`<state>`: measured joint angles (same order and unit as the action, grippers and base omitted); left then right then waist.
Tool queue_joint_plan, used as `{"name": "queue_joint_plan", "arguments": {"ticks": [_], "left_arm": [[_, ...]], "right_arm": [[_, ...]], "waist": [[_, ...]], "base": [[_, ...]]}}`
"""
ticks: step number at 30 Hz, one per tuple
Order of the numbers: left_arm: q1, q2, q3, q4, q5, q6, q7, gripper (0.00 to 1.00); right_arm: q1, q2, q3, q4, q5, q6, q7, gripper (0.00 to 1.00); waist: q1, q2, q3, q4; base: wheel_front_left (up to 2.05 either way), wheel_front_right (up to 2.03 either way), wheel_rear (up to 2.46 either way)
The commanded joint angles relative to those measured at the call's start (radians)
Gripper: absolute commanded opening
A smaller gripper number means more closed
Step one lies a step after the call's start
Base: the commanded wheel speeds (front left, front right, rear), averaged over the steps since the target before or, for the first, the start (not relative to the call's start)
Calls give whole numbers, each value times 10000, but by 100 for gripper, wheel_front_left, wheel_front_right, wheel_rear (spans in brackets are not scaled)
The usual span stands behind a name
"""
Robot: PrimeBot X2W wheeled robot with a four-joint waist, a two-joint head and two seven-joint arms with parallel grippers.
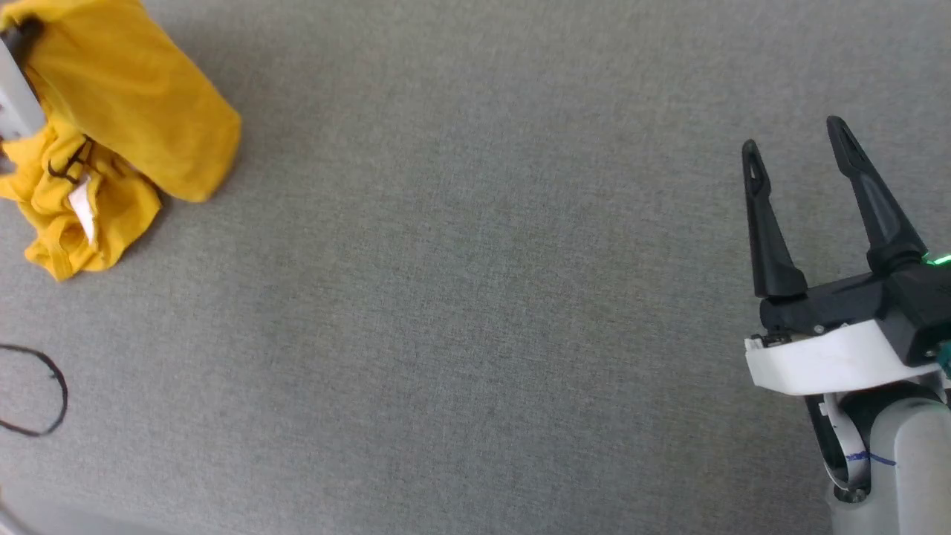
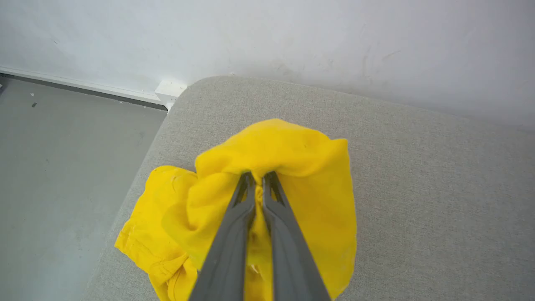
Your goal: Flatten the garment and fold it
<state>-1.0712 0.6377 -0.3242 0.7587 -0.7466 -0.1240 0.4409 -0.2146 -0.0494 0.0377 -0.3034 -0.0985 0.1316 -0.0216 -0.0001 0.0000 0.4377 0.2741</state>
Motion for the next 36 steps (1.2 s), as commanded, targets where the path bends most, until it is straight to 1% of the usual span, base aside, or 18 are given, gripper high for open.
{"name": "queue_joint_plan", "arguments": {"ticks": [1,10,16,19,22,26,36], "left_arm": [[-240,67,-36,-155,33,-67,35,0],[-886,-47,-322,-1678,27,-19,747,0],[-1186,-441,-552,-2945,1,296,1267,0],[-1246,-787,-540,-3628,-218,569,1499,0],[-1332,-1009,-584,-4372,-272,838,1681,0],[-1418,-1412,-617,-5403,-580,1062,1977,0],[-1336,-2455,-1020,-7732,-1305,1603,2736,0]], "right_arm": [[97,-8,-58,71,128,-9,-106,100],[478,-8,-824,1177,1036,-9,-863,100],[785,-8,-1402,1824,1492,-9,-1293,100],[883,-8,-1594,2103,1667,-9,-1488,100],[950,-8,-1681,2332,1821,-9,-1645,100],[1014,-8,-1739,2580,1990,-9,-1822,100],[991,-8,-1752,3062,2210,-9,-2103,100]], "waist": [[1,0,-444,-191],[1,0,-1248,-907],[1,0,-1607,-1546],[1,0,-1758,-1890],[1,0,-1876,-2219],[1,0,-2001,-2564],[1,0,-2199,-2972]], "base": [[0,0,0],[0,0,0],[0,0,0],[0,0,0],[0,0,0],[0,0,0],[0,0,0]]}}
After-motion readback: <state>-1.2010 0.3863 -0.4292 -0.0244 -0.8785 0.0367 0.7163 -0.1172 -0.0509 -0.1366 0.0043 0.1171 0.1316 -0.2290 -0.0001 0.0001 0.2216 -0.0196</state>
